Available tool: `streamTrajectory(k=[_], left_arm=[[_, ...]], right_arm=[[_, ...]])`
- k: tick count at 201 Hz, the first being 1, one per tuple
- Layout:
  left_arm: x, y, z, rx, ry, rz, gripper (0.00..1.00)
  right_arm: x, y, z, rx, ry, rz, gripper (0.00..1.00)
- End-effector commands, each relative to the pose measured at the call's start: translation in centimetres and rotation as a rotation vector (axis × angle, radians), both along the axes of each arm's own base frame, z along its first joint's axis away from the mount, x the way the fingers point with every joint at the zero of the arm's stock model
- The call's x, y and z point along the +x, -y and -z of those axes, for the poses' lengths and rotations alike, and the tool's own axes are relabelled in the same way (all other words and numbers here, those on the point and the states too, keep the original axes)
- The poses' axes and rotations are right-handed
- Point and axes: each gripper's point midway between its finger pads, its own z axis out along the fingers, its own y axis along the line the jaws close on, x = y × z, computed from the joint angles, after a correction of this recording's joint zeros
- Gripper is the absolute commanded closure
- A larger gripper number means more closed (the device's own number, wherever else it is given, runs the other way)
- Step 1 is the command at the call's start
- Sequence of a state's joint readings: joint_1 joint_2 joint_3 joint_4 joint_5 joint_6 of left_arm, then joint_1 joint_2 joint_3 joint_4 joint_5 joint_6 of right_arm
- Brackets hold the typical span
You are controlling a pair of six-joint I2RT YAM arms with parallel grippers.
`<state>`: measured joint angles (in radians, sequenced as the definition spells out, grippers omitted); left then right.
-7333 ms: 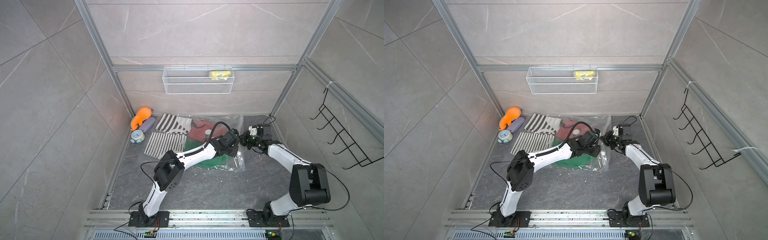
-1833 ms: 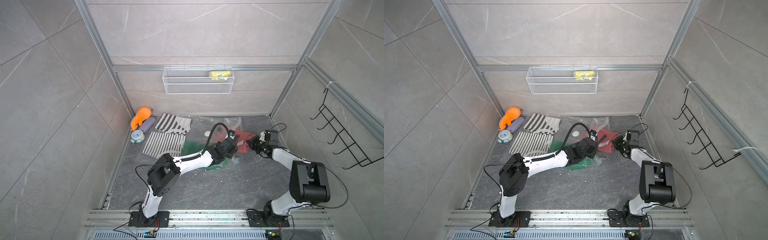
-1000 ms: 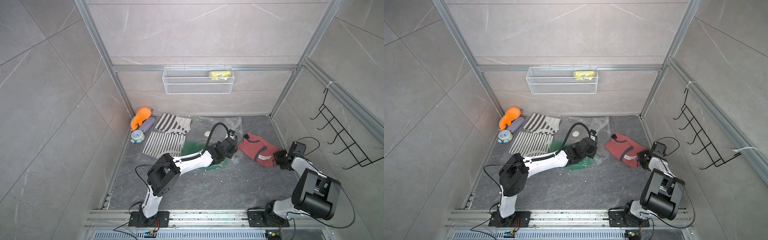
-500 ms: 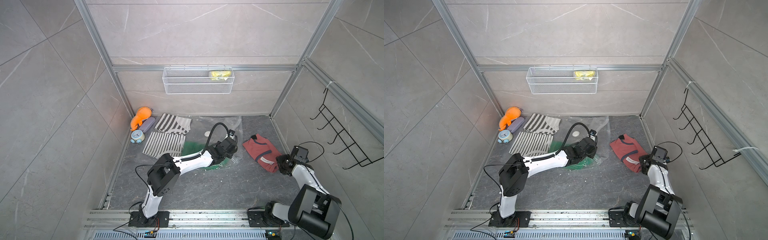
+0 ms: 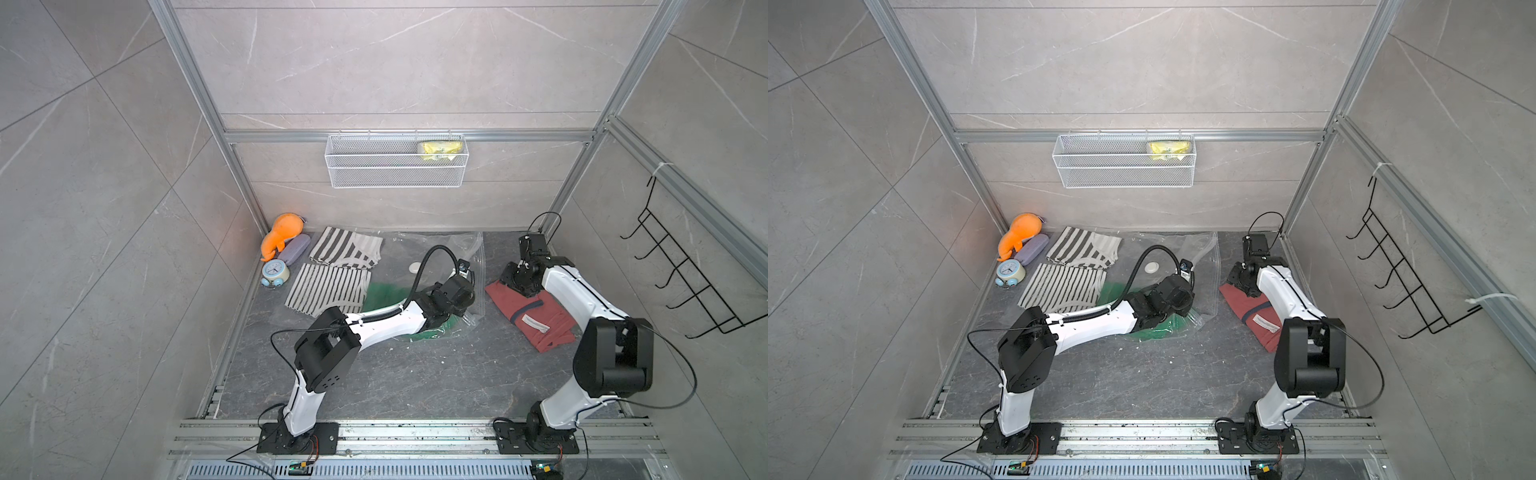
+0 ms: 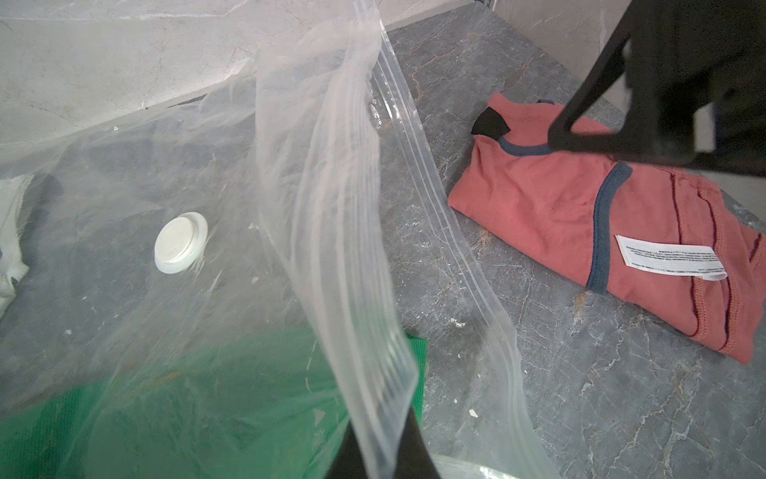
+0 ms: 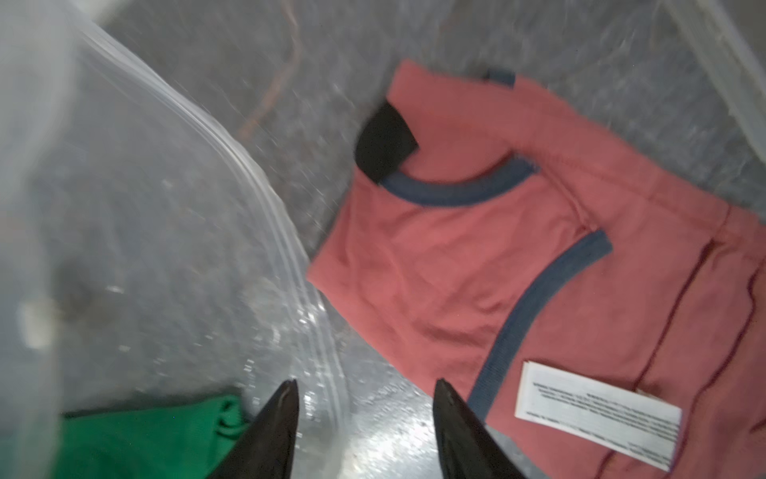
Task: Take the tank top out of the vacuum bag
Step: Move the tank top to the corner of the board.
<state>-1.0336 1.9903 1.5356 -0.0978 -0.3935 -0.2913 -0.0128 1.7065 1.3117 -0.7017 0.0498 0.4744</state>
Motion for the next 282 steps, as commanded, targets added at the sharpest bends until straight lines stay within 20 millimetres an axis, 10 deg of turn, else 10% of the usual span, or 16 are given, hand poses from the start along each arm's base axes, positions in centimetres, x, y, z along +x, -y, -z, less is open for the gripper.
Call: streamTrajectory(k=[1, 169, 229, 282], left_arm=[[0.6, -0.9, -3.1, -0.050, 0.061, -0.039, 1.00], [0.9, -1.3, -3.6, -0.053, 0.082, -0.054, 1.00], [0.8, -1.6, -3.8, -0.055, 0.087, -0.062, 1.00], [0.8, -1.6, -3.6, -0.053, 0.082, -0.065, 1.00]], right_arm=[[-1.2, 0.3, 2.0, -0.030, -0.165, -0.068, 0.46], [7.2, 4.2, 10.2, 0.074, -0.241, 0.111, 0.52], [12.5, 6.2, 8.9, 0.073, -0.176, 0.157, 0.51], [15.3, 5.8, 3.4, 0.037, -0.080, 0.074, 0.51]])
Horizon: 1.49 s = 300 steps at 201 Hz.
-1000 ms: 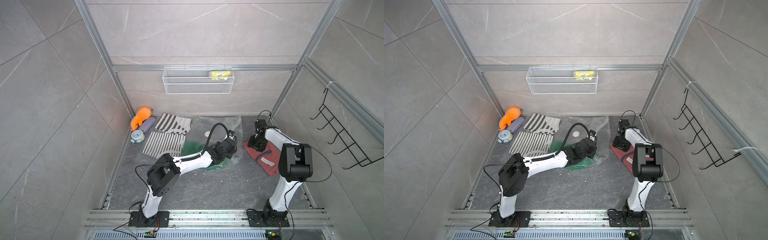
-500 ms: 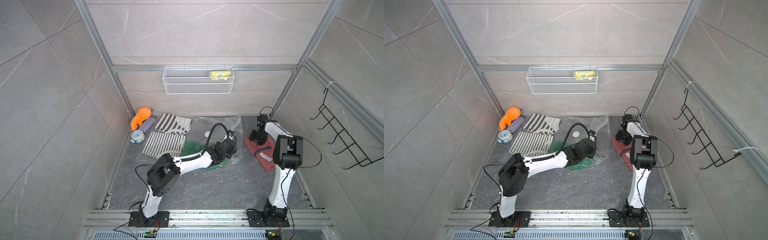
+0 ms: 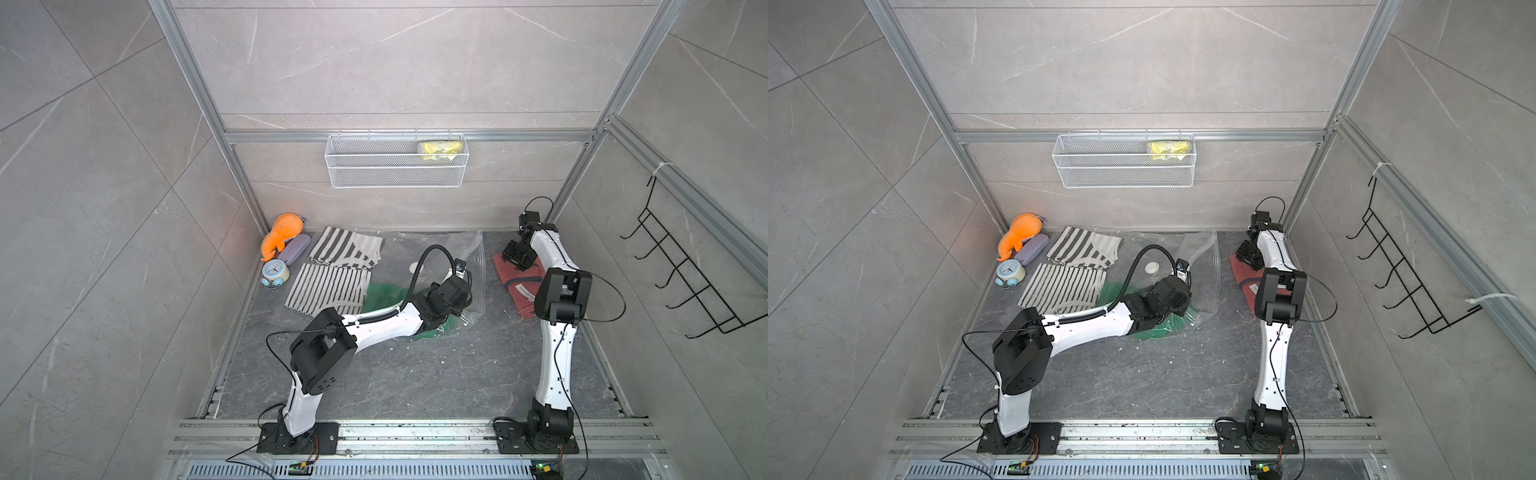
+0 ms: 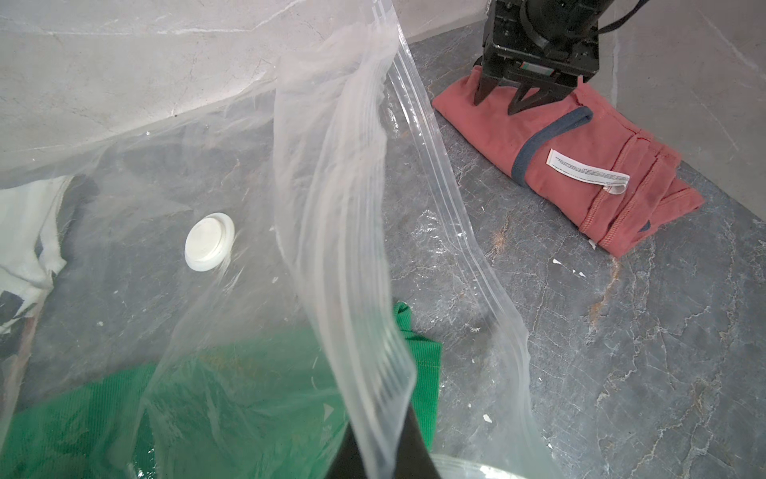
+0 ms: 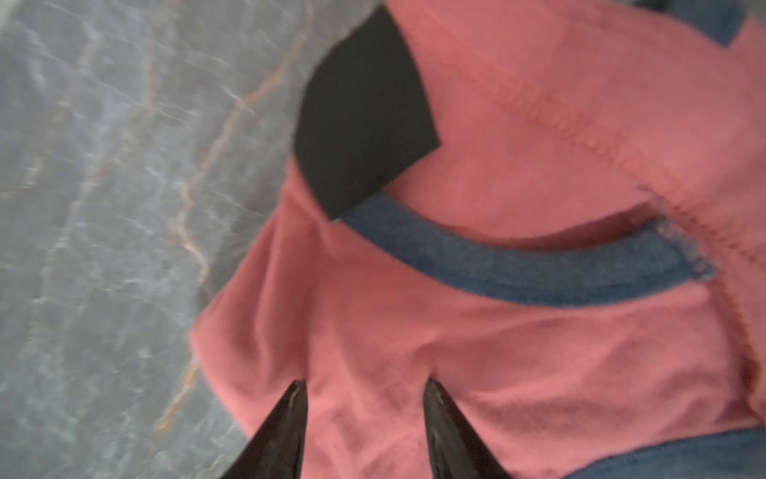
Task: Take the tank top out of the vacuum bag
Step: Move the tank top to the corner of the board.
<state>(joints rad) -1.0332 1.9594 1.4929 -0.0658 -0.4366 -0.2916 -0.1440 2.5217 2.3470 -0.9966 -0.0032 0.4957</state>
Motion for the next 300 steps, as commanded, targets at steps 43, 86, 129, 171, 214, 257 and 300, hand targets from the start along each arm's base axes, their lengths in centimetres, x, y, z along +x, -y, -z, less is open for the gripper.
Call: streamTrajectory(k=[43, 86, 129, 171, 214, 257, 300], left_arm=[[0.6, -0.7, -2.9, -0.043, 0.051, -0.028, 1.00], [0.4, -0.9, -3.0, -0.026, 0.057, -0.018, 1.00], [0.5, -1.6, -3.1, -0.027, 0.064, -0.049, 1.00], [0.6, -2.0, -3.5, -0.023, 0.076, -0.059, 1.00], [0.5, -2.0, -3.4, -0.020, 0.073, -0.057, 1.00], [0.4, -2.0, -3.3, -0.020, 0.072, -0.058, 1.00], [0.4, -2.0, -3.5, -0.033, 0.074, -0.058, 1.00]], right_arm=[[-3.1, -0.1, -5.6, -0.046, 0.086, 0.011, 0.48], [-1.2, -1.9, -2.6, 0.005, -0.017, -0.096, 0.51], [1.2, -3.2, 0.5, 0.025, -0.046, -0.143, 0.52], [1.4, -6.2, 2.3, 0.081, -0.060, -0.217, 0.54], [-0.2, -10.1, 1.5, 0.108, -0.091, -0.359, 0.57], [-1.2, -10.2, -4.6, 0.046, 0.006, -0.357, 0.56], [-5.8, -6.2, -7.3, -0.042, 0.084, -0.147, 0.51]])
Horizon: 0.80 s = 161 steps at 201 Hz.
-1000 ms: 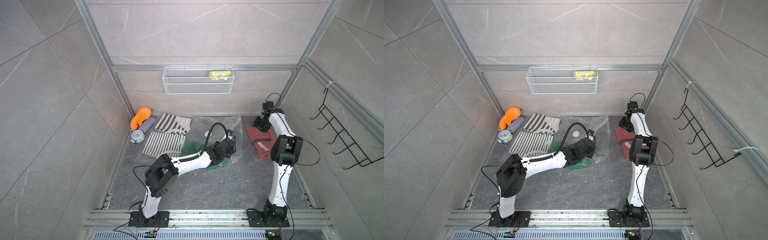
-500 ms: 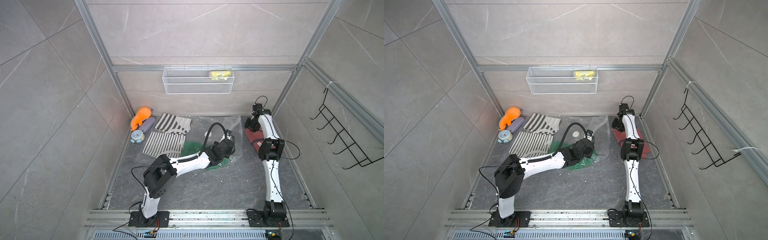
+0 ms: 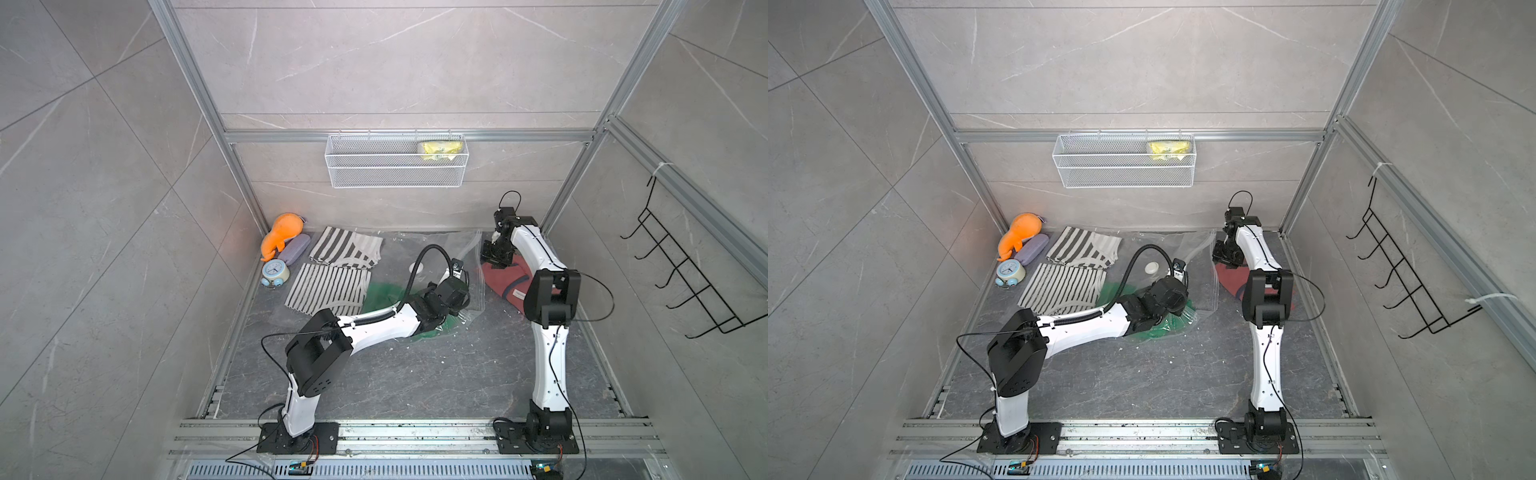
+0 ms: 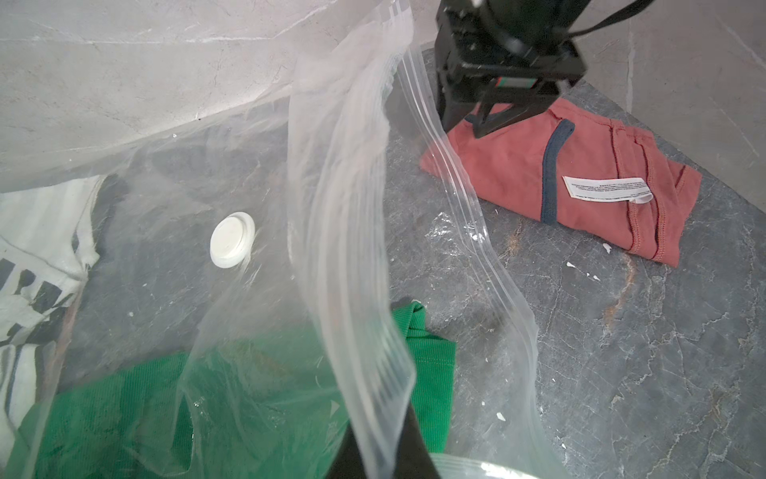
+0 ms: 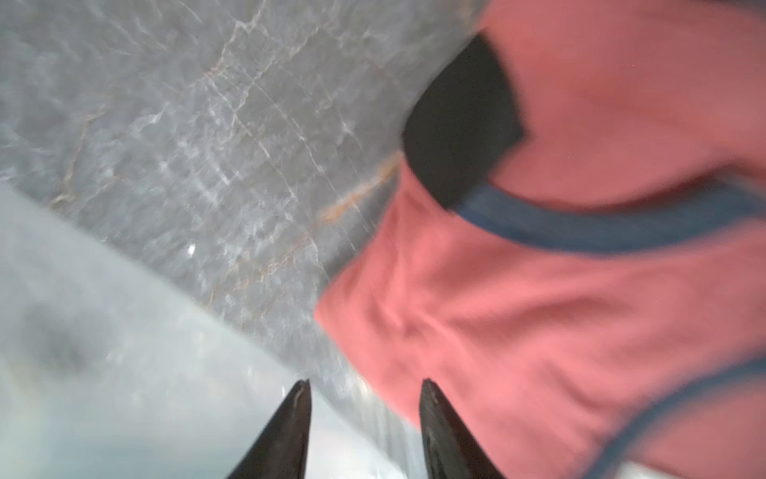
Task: Take the tank top out of the vacuum bag
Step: Move the tank top to the corner of the board.
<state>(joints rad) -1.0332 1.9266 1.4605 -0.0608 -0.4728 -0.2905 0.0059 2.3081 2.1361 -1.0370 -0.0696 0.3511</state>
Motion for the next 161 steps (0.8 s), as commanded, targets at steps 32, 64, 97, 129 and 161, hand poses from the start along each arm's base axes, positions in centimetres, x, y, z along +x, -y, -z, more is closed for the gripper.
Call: streamTrajectory(k=[32, 64, 97, 129, 161], left_arm=[[0.2, -1.0, -2.6, -0.040, 0.051, -0.023, 1.00], [0.1, -0.8, -2.7, -0.035, 0.053, -0.005, 1.00], [0.3, -0.6, -3.2, -0.041, 0.063, -0.003, 1.00], [0.3, -0.7, -3.5, -0.052, 0.063, -0.009, 1.00], [0.4, -0.5, -3.3, -0.050, 0.063, -0.011, 1.00]], right_arm=[[-7.3, 8.8, 0.2, 0.004, 0.119, 0.425, 0.50], [-9.1, 10.7, 3.4, 0.040, 0.047, 0.466, 0.51], [-8.8, 11.6, 5.9, 0.043, -0.016, 0.484, 0.51], [-7.9, 13.0, 7.2, 0.025, -0.055, 0.493, 0.52], [-5.1, 13.7, 7.7, 0.016, -0.081, 0.434, 0.53]])
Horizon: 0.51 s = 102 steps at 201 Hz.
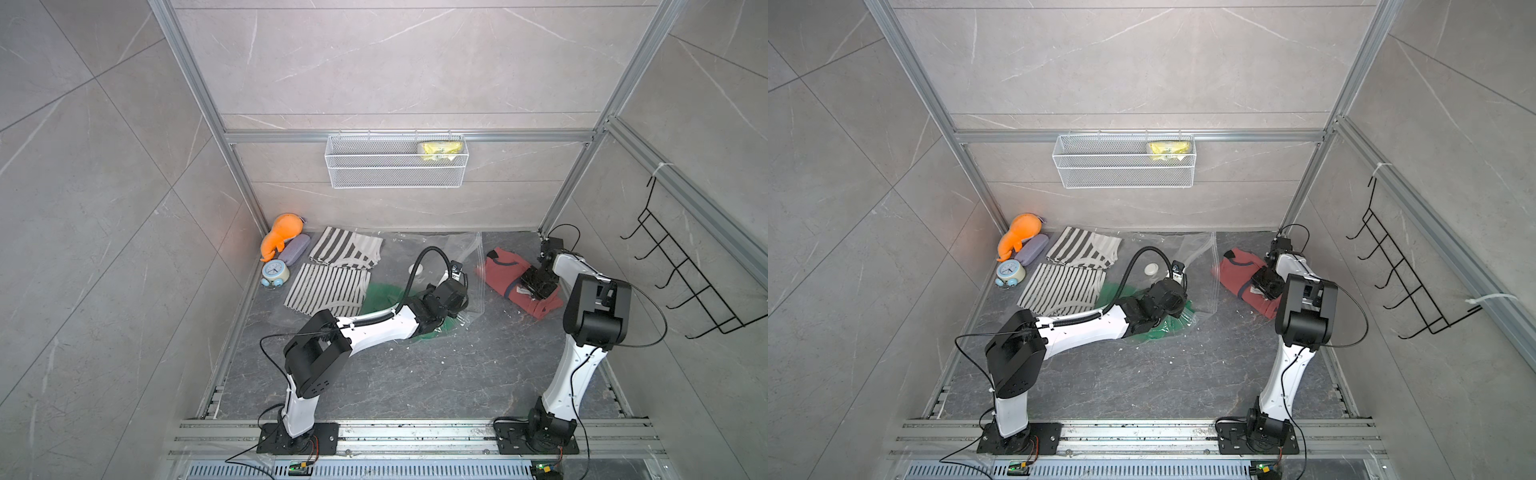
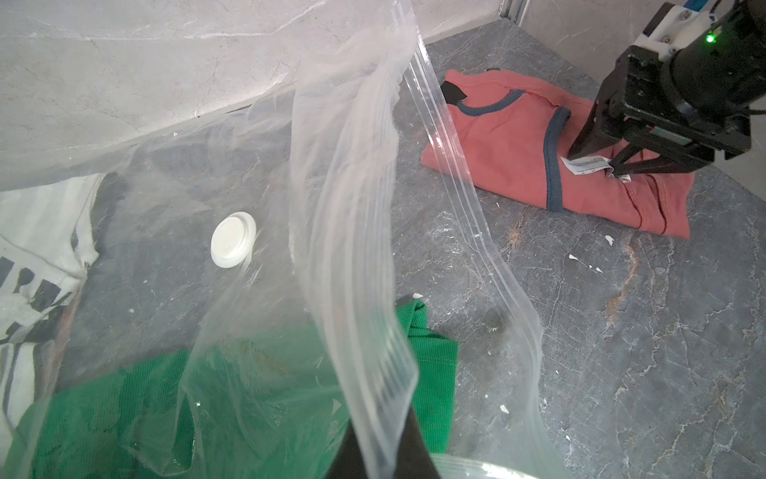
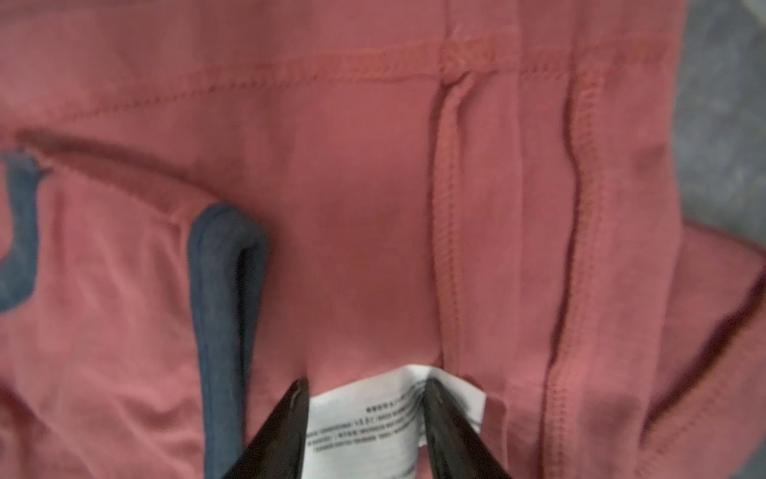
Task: Take the tank top out of the vacuum bag
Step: Move the tank top to the corner of the board.
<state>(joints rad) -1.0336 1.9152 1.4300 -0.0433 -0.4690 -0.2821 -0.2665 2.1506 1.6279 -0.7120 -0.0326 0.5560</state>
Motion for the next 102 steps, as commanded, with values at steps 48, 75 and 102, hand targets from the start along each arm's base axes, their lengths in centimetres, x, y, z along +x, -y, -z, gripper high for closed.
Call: streamTrajectory(k=[48, 75, 102], left_arm=[[0.8, 0.2, -3.7, -0.050, 0.055, -0.013, 1.00], [0.8, 0.1, -3.8, -0.044, 0.058, -0.015, 1.00], [0.8, -0.1, -3.9, -0.050, 0.058, -0.023, 1.00]], right_arm=[[8.8, 0.5, -1.0, -0.010, 0.032, -0.230, 0.56], [11.1, 0.5, -5.2, -0.140, 0.055, -0.264, 0.56], [10.8, -0.8, -8.6, -0.199, 0.069, -0.283, 0.53]])
